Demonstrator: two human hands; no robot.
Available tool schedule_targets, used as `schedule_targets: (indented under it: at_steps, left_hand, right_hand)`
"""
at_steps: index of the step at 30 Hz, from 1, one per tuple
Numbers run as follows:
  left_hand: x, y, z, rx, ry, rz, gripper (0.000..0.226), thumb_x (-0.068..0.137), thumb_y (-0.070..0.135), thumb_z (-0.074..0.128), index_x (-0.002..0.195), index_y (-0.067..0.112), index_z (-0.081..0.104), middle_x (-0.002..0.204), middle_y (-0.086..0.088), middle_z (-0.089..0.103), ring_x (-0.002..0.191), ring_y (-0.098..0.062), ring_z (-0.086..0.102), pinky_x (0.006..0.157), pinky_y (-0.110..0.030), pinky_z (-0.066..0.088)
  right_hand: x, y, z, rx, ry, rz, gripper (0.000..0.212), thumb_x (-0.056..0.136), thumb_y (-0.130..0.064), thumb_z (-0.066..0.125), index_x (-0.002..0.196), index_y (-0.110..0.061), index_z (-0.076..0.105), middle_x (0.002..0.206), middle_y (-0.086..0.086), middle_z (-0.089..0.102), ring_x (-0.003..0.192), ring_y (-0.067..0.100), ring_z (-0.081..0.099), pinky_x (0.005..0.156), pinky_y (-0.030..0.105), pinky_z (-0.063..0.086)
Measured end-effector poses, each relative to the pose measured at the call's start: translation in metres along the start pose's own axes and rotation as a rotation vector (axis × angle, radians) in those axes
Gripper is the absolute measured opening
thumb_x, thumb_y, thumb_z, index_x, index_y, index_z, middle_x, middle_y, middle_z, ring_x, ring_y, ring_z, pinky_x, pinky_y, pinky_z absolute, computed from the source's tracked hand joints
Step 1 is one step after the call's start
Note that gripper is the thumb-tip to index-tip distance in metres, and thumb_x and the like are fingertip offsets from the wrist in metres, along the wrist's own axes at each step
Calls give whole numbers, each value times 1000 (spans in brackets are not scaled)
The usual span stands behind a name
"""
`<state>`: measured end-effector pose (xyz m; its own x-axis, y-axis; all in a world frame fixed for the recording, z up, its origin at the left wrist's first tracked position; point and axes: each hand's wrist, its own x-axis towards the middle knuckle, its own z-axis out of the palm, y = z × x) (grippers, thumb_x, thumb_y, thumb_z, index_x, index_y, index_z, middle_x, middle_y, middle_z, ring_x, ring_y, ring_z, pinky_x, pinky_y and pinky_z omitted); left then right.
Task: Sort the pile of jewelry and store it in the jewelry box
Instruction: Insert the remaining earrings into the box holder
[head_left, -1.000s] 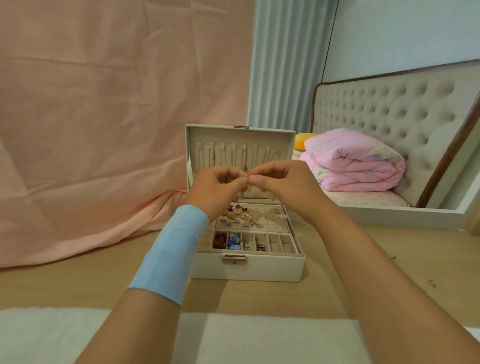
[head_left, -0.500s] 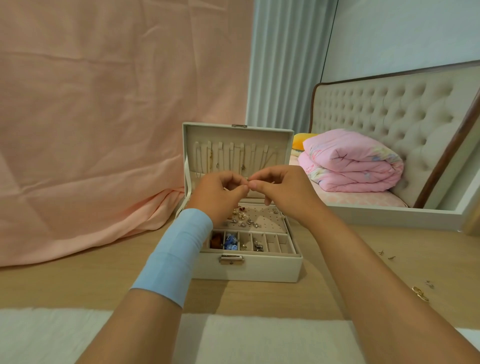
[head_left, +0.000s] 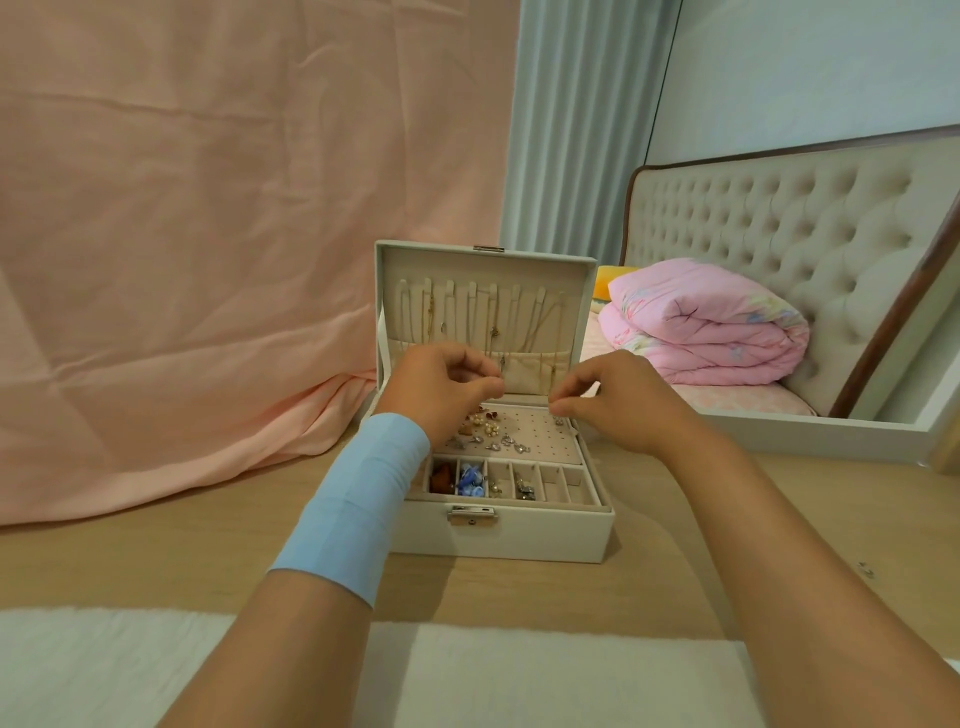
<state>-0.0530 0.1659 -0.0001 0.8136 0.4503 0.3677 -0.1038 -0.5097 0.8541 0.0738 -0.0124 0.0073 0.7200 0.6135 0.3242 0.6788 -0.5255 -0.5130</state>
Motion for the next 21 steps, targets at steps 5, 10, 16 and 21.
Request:
schedule_targets:
  at_steps: [5,10,16,21]
  left_hand:
    - [-4,1,9,-32,-37,10,10,85,18,76,88,28,77,82,10,74,66,0,63,79,-25,56]
    - [-5,3,12,-24,-37,-11,13,86,20,75,98,25,74,77,5,72,63,-5,63,71,-22,54]
    - [-8,5,17,-65,-47,-29,7,85,20,75,91,25,75,84,5,75,63,-7,63,69,-26,59]
    - [-10,9,23,-134,-78,-45,13,87,22,74,98,28,76,90,12,75,63,-3,64,60,-14,49]
  right_hand:
    - [-7,6,0,-85,-34,33,10,82,-26,81,78,-35,77,84,-17,73,87,3,66,86,37,55]
    - [-7,3,5,-207,-43,19,5,84,-30,79,83,-34,79,88,-17,74,89,7,66,85,37,56]
    - [-8,4,1,-195,-101,12,17,86,-34,74,71,-42,72,91,-17,73,90,6,65,85,38,56]
    - [-6,9,1,-36,-70,5,12,81,-28,80,76,-37,75,85,-16,73,87,3,66,87,35,56]
